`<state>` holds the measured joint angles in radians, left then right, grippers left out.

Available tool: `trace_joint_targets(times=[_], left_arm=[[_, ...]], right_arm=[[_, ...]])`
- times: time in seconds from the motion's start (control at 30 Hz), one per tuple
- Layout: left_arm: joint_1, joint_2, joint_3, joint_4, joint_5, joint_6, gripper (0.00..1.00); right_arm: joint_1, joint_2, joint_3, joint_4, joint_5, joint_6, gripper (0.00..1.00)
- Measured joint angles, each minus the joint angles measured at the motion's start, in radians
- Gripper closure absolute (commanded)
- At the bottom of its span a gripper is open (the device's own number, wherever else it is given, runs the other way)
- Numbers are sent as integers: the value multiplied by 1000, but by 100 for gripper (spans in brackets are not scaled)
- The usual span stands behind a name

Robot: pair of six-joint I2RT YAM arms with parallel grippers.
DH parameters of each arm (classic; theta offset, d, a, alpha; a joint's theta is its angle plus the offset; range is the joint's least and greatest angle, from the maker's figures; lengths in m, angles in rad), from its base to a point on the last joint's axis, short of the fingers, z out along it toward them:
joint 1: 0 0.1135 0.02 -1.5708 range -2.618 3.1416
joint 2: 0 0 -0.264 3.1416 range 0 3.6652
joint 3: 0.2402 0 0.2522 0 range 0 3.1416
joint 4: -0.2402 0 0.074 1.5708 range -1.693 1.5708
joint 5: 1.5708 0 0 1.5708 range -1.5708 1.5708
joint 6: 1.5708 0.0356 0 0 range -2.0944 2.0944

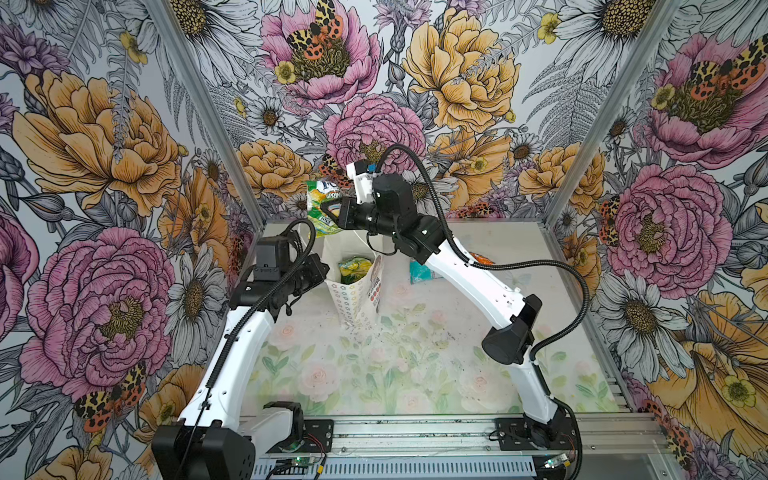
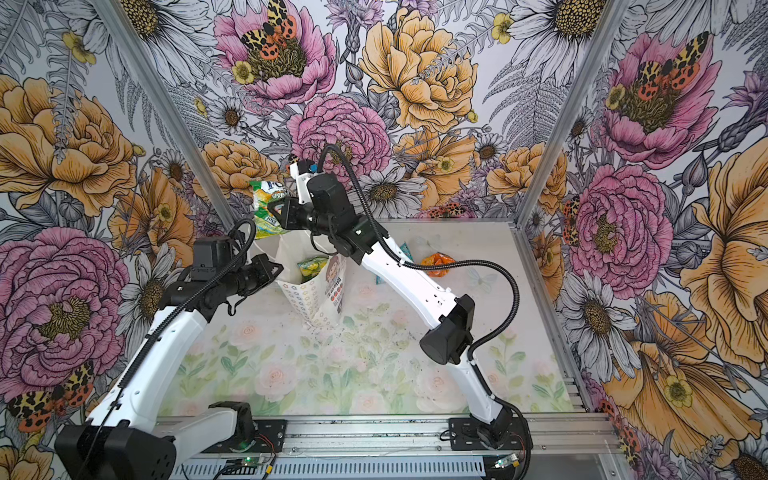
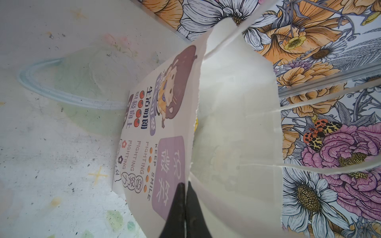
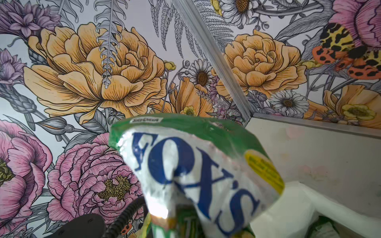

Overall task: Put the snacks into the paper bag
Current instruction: 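Lower the second Spring Tea bag into the paper bag with the right gripper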

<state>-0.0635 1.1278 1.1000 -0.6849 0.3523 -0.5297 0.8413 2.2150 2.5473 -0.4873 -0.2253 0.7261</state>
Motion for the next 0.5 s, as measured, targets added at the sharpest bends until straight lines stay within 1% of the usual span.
trace_joint_targets(times=[0.27, 0.5], left_arm=[[0, 0, -1, -2, 0, 0, 100], [0, -1, -2, -1, 0, 0, 100]], right_arm=[[0, -3, -21, 16, 17, 18, 100], [0, -41, -173, 19, 43, 18, 100]])
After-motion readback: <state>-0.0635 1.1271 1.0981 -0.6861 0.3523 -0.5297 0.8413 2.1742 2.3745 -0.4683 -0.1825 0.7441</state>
